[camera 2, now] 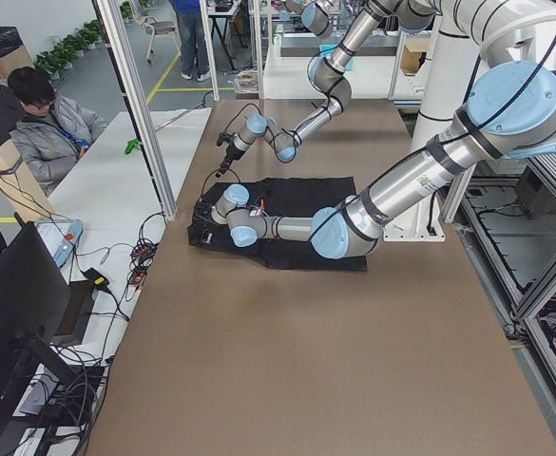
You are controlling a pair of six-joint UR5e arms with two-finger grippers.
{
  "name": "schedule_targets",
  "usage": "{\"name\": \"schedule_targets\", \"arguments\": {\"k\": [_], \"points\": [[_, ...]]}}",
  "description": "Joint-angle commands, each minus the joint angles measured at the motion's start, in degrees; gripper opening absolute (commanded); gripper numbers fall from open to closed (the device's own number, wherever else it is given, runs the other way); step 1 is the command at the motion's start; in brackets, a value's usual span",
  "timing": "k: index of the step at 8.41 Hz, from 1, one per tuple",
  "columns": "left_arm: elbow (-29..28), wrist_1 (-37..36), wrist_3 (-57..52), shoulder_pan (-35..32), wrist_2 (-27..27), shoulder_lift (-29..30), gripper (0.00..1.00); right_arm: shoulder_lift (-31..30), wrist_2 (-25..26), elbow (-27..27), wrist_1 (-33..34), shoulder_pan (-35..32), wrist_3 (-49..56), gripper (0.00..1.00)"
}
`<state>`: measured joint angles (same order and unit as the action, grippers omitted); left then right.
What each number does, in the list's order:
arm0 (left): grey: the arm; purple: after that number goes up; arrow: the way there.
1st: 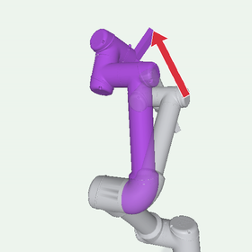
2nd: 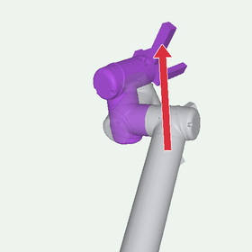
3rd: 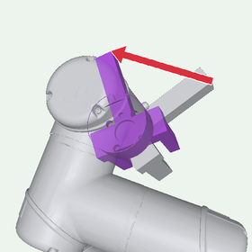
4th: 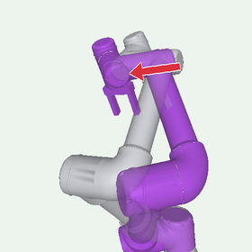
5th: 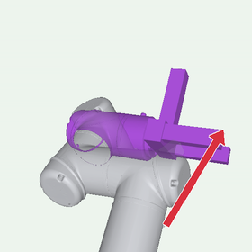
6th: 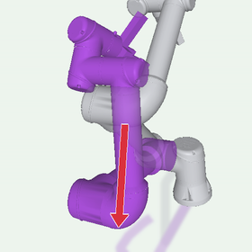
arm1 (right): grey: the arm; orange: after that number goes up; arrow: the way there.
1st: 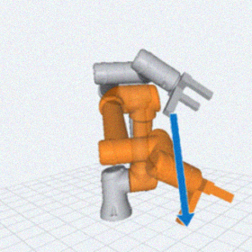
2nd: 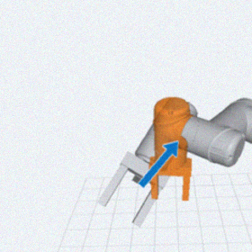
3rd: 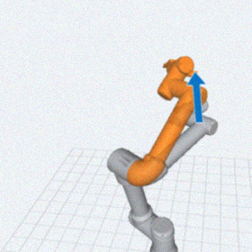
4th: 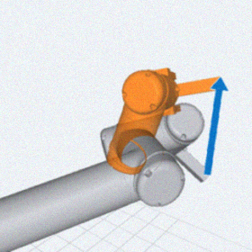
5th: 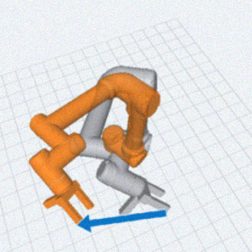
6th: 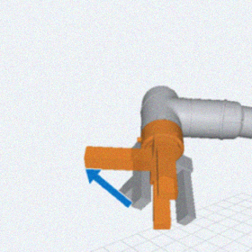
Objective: Fold clothes
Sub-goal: 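Hold both grippers at the shirt's shoulders near the collar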
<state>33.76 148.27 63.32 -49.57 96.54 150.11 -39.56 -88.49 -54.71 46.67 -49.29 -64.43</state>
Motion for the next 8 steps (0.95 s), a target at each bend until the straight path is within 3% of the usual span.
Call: {"name": "schedule_targets", "arguments": {"k": [1, 4, 5, 6, 7, 8], "points": [[0.1, -0.1, 0.0, -0.2, -0.1, -0.1, 0.00, -0.5, 0.1, -0.6, 0.0, 0.2, -0.1, 0.94], [0.1, -0.3, -0.9, -2.2, -0.7, -1.2, 0.00, -0.5, 0.1, -0.6, 0.0, 0.3, -0.2, 0.94], [0.1, -0.3, -1.0, -2.3, -0.1, -1.2, 0.35, -0.5, 0.1, -0.6, 0.0, 0.3, -0.2, 0.94], [0.0, -0.3, -1.0, -2.1, 0.0, -1.1, 0.60, -0.5, 0.1, -0.6, 0.0, 0.3, -0.2, 0.94], [0.0, -0.3, -1.0, -1.8, 0.1, -1.1, 0.80, -0.5, 0.1, -0.6, 0.1, 0.3, 0.0, 0.94], [-0.2, -0.3, -1.0, -1.4, 0.0, -1.1, 0.86, -0.5, 0.1, -0.6, 0.0, 0.3, 0.0, 0.94]]}}
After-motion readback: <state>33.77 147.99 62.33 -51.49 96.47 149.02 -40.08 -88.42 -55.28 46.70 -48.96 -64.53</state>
